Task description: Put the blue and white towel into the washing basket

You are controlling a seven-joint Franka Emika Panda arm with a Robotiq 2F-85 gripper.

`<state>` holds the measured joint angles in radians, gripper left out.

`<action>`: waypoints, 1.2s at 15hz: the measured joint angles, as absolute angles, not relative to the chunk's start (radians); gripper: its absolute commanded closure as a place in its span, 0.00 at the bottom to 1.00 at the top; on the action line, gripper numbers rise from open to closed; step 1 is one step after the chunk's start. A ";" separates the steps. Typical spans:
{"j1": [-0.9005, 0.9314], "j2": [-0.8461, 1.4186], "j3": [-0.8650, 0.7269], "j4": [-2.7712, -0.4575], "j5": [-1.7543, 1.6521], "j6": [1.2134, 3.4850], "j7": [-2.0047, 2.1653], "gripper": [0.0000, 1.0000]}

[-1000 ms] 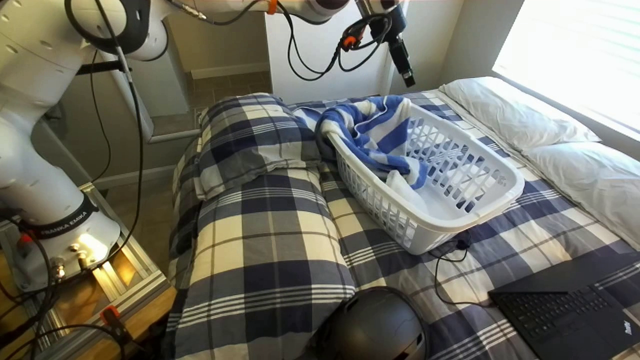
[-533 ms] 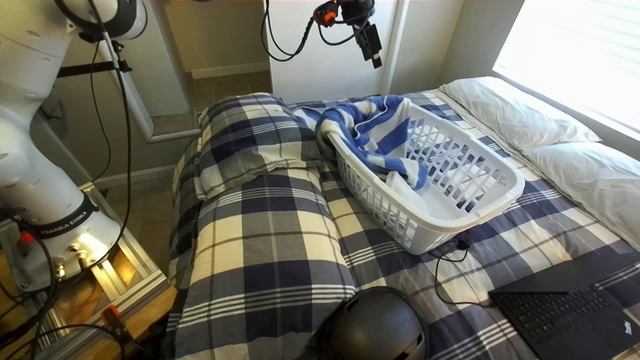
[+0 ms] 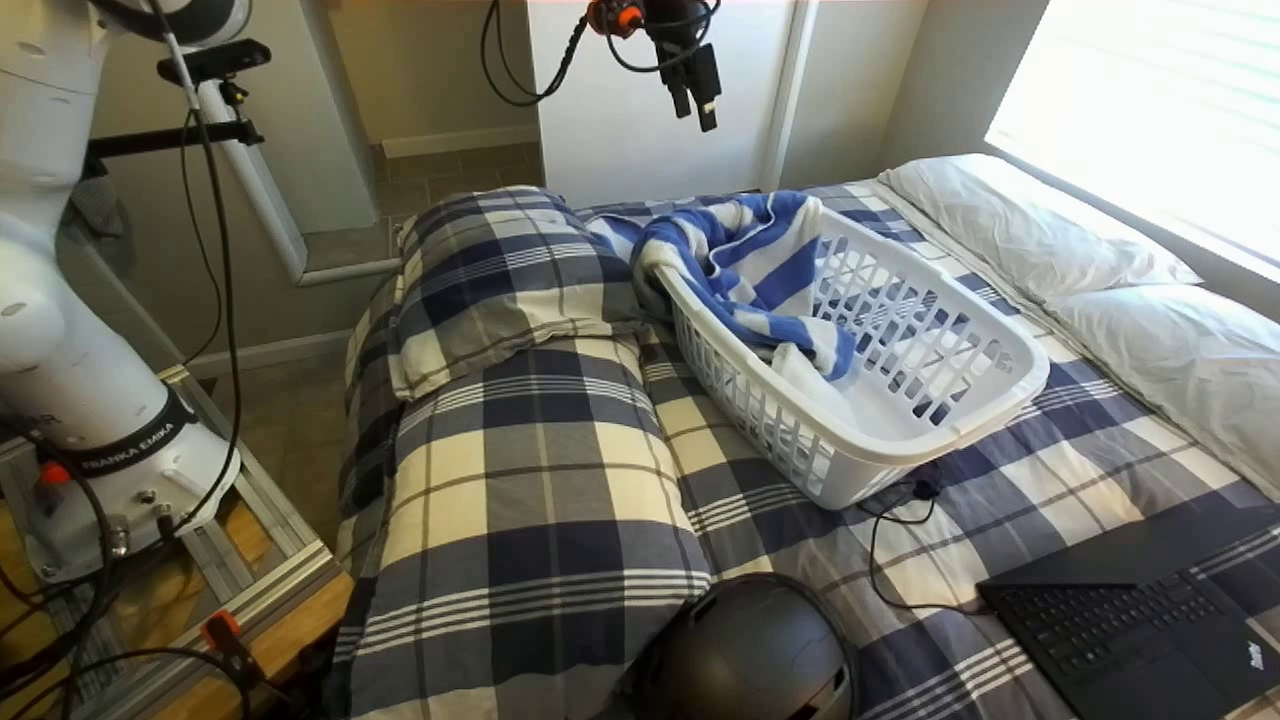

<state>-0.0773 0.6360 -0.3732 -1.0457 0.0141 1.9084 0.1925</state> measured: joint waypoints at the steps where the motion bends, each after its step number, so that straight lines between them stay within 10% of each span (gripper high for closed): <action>1: -0.078 0.636 -0.373 -1.047 0.014 1.908 0.190 0.00; 18: 0.086 0.725 -0.305 -1.248 -0.041 1.868 0.656 0.00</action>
